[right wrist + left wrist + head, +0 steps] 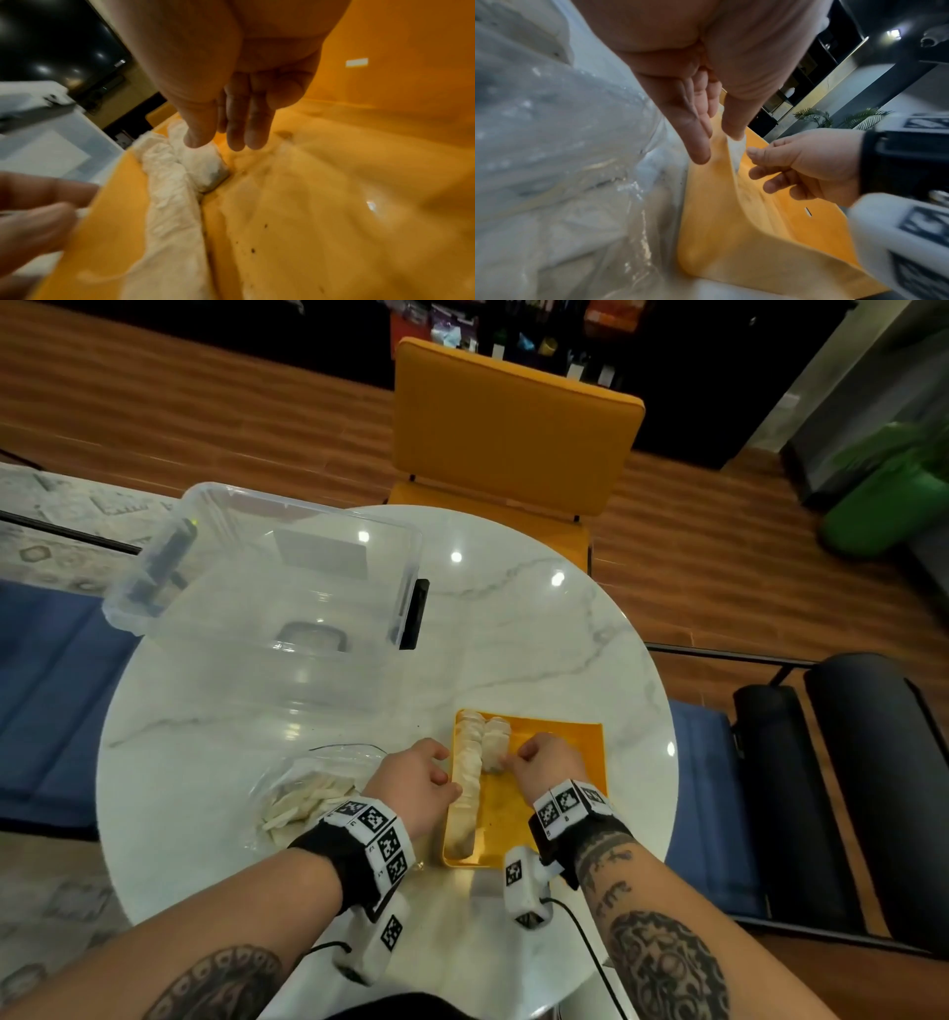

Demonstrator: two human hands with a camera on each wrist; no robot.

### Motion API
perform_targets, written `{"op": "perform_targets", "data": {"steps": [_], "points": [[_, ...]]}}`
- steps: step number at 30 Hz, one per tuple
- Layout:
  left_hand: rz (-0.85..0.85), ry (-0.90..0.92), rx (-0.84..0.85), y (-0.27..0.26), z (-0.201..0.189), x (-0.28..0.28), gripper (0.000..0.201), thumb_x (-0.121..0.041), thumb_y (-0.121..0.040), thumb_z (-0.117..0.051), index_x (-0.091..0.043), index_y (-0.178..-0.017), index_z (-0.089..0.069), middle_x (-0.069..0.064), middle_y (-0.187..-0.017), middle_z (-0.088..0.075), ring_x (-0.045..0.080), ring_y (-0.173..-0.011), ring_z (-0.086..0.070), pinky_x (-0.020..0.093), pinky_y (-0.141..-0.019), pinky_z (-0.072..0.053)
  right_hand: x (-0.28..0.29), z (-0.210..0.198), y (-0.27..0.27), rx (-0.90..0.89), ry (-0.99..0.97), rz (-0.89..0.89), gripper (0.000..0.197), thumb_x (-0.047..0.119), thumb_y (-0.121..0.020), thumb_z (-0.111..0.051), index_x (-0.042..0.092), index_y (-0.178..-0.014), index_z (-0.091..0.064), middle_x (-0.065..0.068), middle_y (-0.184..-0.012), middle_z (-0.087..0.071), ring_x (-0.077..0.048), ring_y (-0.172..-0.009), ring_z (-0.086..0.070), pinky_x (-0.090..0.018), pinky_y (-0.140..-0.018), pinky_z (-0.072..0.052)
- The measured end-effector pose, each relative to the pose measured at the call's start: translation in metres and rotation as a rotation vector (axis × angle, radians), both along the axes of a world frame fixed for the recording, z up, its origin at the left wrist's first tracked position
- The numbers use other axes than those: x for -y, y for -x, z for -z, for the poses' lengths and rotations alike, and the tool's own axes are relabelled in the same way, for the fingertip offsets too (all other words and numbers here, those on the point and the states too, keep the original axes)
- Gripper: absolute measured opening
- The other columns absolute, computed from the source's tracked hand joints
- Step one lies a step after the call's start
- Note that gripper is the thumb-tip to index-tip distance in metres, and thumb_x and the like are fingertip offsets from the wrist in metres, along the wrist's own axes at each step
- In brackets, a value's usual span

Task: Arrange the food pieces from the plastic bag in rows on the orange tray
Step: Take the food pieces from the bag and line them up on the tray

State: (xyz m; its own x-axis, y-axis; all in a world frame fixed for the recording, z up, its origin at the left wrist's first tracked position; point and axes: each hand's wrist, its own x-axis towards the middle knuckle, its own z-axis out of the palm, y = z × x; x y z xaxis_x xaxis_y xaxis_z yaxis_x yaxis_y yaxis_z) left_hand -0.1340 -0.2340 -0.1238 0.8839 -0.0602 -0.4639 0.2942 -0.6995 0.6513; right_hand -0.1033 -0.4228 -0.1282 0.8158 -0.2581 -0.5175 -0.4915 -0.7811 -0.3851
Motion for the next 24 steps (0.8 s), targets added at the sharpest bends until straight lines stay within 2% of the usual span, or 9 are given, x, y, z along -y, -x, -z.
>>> {"op": "perform_targets", "data": {"steps": [3,6,12,14,16,18,20,22,24], "points": [[-0.070,0.096,0.058,0.001,-0.009,-0.009,0.026,-0.037,-0.088,-0.065,-0.030,-0.112,-0.059,-0.012,-0.096,-0.068,0.009,-0.076,-0.068,0.029,-0.071,-0.057,0.002,-0.016,0.033,0.069,-0.054,-0.109,0.028,0.046,-0.092,-0.061,0.023,-0.108,-0.065,0.003,-0.103,-0.069,-0.017,-0.096,-0.063,-0.029,-0.080,-0.050],[-0.150,0.129,0.105,0.003,-0.028,-0.036,0.007,-0.034,-0.089,-0.063,-0.031,-0.095,-0.063,-0.010,-0.091,-0.067,0.013,-0.066,-0.070,0.031,-0.065,-0.058,0.005,-0.017,0.081,0.065,-0.069,-0.313,0.026,0.054,-0.091,-0.057,0.031,-0.099,-0.065,0.012,-0.098,-0.068,-0.012,-0.097,-0.061,-0.031,-0.084,-0.051],[-0.084,-0.107,0.105,0.027,-0.035,-0.103,0.005,-0.029,-0.087,-0.063,-0.033,-0.084,-0.063,-0.012,-0.087,-0.070,0.010,-0.082,-0.068,0.026,-0.077,-0.052,0.005,0.006,0.119,0.021,0.093,-0.529,0.037,0.059,-0.097,-0.040,0.036,-0.116,-0.062,0.015,-0.117,-0.065,-0.013,-0.116,-0.053,-0.037,-0.096,-0.035],[-0.005,-0.206,0.093,0.036,-0.027,-0.109,0.011,-0.025,-0.088,-0.063,-0.031,-0.096,-0.067,-0.008,-0.099,-0.070,0.012,-0.096,-0.066,0.023,-0.084,-0.049,0.005,0.011,0.120,0.033,0.141,-0.554,0.038,0.058,-0.099,-0.035,0.037,-0.116,-0.062,0.015,-0.118,-0.064,-0.012,-0.116,-0.053,-0.037,-0.094,-0.032],[0.090,-0.278,0.099,0.042,-0.015,-0.109,0.033,-0.024,-0.087,-0.065,-0.022,-0.120,-0.065,-0.001,-0.122,-0.065,0.017,-0.113,-0.060,0.026,-0.098,-0.045,0.004,0.015,0.121,0.027,0.184,-0.573,0.040,0.058,-0.100,-0.031,0.039,-0.117,-0.061,0.016,-0.119,-0.063,-0.013,-0.115,-0.053,-0.038,-0.092,-0.030],[0.198,-0.342,0.095,0.046,-0.002,-0.105,0.059,-0.032,-0.085,-0.067,-0.017,-0.139,-0.050,0.004,-0.144,-0.049,0.022,-0.132,-0.045,0.031,-0.111,-0.035,0.004,0.016,0.122,0.023,0.199,-0.578,0.041,0.058,-0.100,-0.028,0.039,-0.117,-0.060,0.016,-0.119,-0.062,-0.014,-0.114,-0.052,-0.037,-0.091,-0.028],[0.285,-0.411,0.089,0.049,0.010,-0.101,0.073,-0.041,-0.087,-0.063,-0.022,-0.151,-0.033,0.005,-0.157,-0.031,0.027,-0.144,-0.027,0.037,-0.119,-0.023,0.004,0.017,0.121,0.016,0.197,-0.575,0.041,0.058,-0.100,-0.028,0.039,-0.118,-0.059,0.015,-0.119,-0.062,-0.015,-0.115,-0.052,-0.038,-0.091,-0.028],[0.352,-0.490,0.131,0.050,0.019,-0.097,0.067,-0.041,-0.092,-0.056,-0.029,-0.152,-0.028,0.000,-0.158,-0.031,0.029,-0.142,-0.025,0.038,-0.118,-0.022,0.003,0.018,0.120,0.004,0.190,-0.568,0.041,0.058,-0.100,-0.028,0.039,-0.118,-0.059,0.014,-0.120,-0.062,-0.016,-0.116,-0.052,-0.039,-0.093,-0.028],[0.397,-0.531,0.203,0.049,0.024,-0.095,0.053,-0.035,-0.096,-0.052,-0.032,-0.148,-0.037,-0.004,-0.149,-0.042,0.026,-0.133,-0.033,0.035,-0.111,-0.031,0.004,0.017,0.120,-0.007,0.183,-0.563,0.041,0.058,-0.100,-0.028,0.039,-0.119,-0.059,0.013,-0.120,-0.062,-0.017,-0.117,-0.052,-0.040,-0.095,-0.028]]}}
